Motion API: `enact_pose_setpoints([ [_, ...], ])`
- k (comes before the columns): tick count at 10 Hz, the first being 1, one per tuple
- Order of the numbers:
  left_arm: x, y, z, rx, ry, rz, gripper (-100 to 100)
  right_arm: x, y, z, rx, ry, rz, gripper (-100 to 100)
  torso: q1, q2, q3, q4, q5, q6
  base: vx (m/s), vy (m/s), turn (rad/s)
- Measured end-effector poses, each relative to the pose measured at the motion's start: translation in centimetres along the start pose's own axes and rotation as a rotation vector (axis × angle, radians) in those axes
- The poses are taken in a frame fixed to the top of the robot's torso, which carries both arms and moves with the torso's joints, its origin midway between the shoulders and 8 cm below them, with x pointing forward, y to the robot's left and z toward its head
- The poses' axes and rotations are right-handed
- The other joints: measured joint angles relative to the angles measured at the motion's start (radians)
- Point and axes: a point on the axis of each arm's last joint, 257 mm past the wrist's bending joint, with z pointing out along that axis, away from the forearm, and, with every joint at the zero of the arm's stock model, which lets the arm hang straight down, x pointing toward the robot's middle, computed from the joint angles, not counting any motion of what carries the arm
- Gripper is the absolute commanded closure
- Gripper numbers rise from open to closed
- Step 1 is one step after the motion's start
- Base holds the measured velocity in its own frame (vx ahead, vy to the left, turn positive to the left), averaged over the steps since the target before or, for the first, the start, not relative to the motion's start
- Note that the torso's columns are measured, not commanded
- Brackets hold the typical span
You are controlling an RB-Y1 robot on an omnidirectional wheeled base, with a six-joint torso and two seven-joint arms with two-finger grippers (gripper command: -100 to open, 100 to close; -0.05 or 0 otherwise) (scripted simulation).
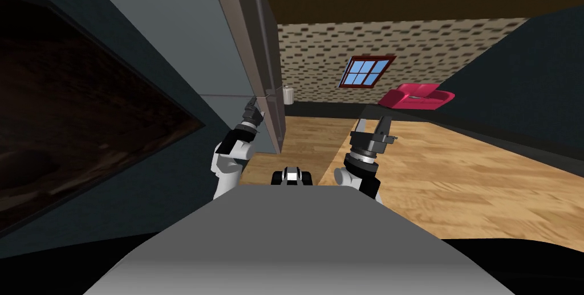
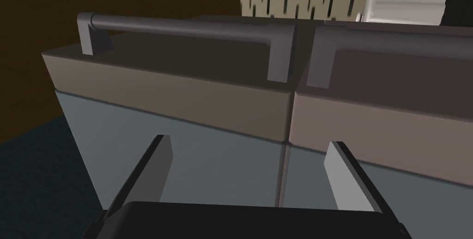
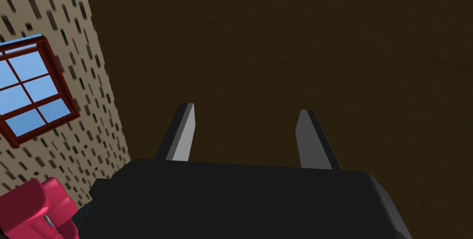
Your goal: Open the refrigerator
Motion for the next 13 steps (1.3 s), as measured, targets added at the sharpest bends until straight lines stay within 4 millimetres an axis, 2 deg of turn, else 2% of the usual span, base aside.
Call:
enact_pose_setpoints([
  [3,0.5,-0.7,1.0,-0.021,0.006,-0.005,-100,0.0,0.0,0.0,0.000,0.000,0.000,0,-0.001,-0.002,-0.001,0.000,0.000,0.000,0.080,-0.039,0.012],
  [5,0.5,-0.1,1.2,-0.055,0.004,-0.007,-100,0.0,0.0,0.0,0.000,0.000,0.000,0,0.002,0.002,0.001,0.001,0.000,0.000,0.042,-0.019,0.010],
  [10,0.7,-0.7,2.3,-0.101,0.001,-0.008,-100,0.0,0.0,0.0,0.000,0.000,0.000,0,-0.001,-0.001,-0.001,0.000,0.000,0.000,0.072,-0.028,0.014],
  [13,0.7,-0.4,2.7,-0.146,-0.007,-0.007,-100,0.0,0.0,0.0,0.000,0.000,0.000,0,0.001,0.000,0.000,0.000,0.000,0.000,0.061,-0.014,0.010],
])
